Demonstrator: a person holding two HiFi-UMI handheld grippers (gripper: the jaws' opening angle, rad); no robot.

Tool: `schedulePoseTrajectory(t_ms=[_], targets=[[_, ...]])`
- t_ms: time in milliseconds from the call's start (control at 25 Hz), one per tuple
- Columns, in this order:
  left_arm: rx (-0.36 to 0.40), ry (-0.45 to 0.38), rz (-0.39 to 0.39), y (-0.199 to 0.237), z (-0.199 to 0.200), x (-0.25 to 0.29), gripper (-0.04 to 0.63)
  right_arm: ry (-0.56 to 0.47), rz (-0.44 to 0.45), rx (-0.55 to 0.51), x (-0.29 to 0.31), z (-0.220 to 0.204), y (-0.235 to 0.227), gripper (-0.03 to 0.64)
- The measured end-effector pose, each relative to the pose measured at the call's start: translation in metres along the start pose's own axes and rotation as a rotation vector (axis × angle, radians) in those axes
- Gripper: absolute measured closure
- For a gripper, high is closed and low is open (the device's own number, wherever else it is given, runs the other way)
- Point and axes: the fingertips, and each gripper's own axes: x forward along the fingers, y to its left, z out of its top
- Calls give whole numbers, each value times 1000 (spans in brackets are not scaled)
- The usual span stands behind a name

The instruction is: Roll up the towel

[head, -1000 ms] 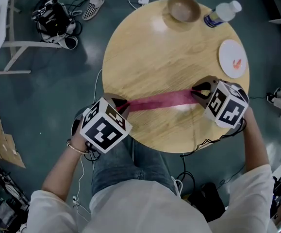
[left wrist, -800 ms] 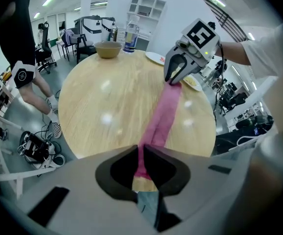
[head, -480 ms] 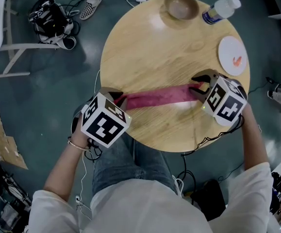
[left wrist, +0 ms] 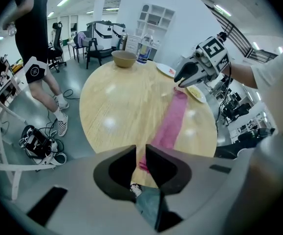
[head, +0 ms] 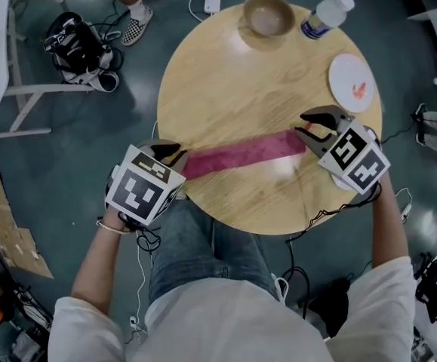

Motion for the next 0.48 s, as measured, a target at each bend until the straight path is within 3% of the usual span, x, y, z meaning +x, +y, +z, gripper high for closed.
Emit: schedulePoseTrajectory(t_ms=[240, 480], targets=[[63, -139, 51, 2, 28, -42, 538, -105, -153, 230, -47, -1, 5, 536], [108, -431, 114, 17, 88, -99, 576, -342, -455, 538, -118, -2, 19, 594]])
